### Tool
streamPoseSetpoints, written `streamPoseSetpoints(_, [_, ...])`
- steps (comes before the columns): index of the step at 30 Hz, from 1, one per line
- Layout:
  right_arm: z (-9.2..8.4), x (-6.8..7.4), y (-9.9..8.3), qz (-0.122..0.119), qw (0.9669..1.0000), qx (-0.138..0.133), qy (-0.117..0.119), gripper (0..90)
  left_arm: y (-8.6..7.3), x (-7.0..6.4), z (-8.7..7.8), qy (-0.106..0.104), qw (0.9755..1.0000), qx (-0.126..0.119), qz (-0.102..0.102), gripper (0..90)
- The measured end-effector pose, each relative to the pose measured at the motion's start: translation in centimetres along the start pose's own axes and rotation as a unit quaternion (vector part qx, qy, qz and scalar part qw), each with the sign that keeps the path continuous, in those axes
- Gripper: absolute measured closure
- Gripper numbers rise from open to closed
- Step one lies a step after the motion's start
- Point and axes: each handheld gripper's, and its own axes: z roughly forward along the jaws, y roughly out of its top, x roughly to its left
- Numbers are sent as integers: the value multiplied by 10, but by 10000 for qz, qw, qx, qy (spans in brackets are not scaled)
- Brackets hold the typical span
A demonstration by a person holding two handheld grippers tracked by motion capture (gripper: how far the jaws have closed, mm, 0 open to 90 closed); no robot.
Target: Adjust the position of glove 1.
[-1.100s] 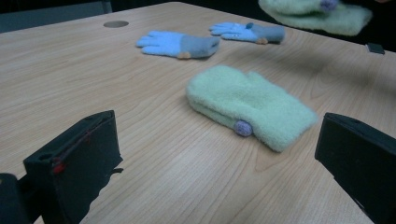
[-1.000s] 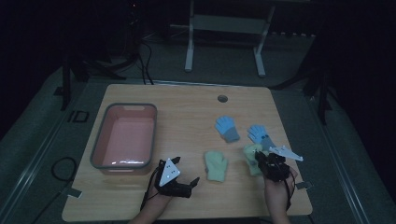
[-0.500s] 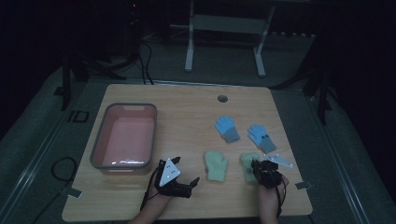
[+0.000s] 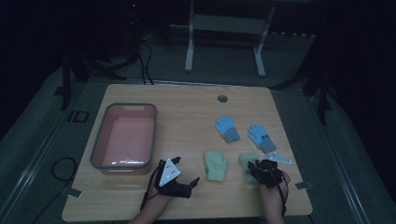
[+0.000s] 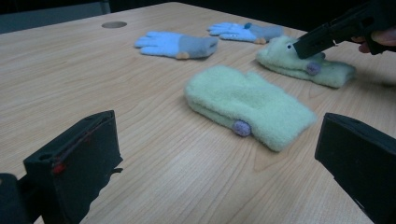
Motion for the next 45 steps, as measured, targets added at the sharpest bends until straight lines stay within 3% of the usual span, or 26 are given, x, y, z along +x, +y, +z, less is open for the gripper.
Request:
streamPoseSetpoints(2, [-1,-4,1,-98,9998,72,138,656,0,0,0,4,10000,-2,5,3])
streamPoseSetpoints(6, [-4,-12,6,-309,9992,133,196,656,0,0,0,2,10000,5,18,3])
streamPoseSetpoints(9, [-8,-20,13,-457,9986,98,254,656,0,0,0,-6,10000,8,-2,3])
streamPoseSetpoints(12, [-11,-25,20,-718,9961,-35,509,656,0,0,0,-4,10000,7,-14,3])
streamPoseSetpoints(16, [-13,-31,28,-1077,9904,-87,858,660,0,0,0,-3,10000,8,-24,3])
streamPoseSetpoints(21, [-14,-37,33,-1589,9797,-88,1221,678,0,0,0,5,10000,9,-26,3])
streamPoseSetpoints(26, [-9,-45,29,-1800,9706,5,1597,689,0,1,0,14,10000,8,-47,3])
streamPoseSetpoints(30, [0,-46,20,-1669,9725,116,1622,651,0,0,0,26,10000,13,-35,3])
streamPoseSetpoints(34, [10,-42,8,-1684,9738,244,1510,625,0,0,0,40,10000,17,-3,3])
streamPoseSetpoints(36, [12,-40,2,-1778,9728,165,1475,652,0,0,0,36,10000,13,-2,3])
streamPoseSetpoints(39, [12,-39,-1,-1701,9748,133,1439,747,0,0,0,35,10000,16,-3,3])
streamPoseSetpoints(45, [11,-26,-4,-1555,9831,25,966,845,0,-1,0,52,10000,25,11,3])
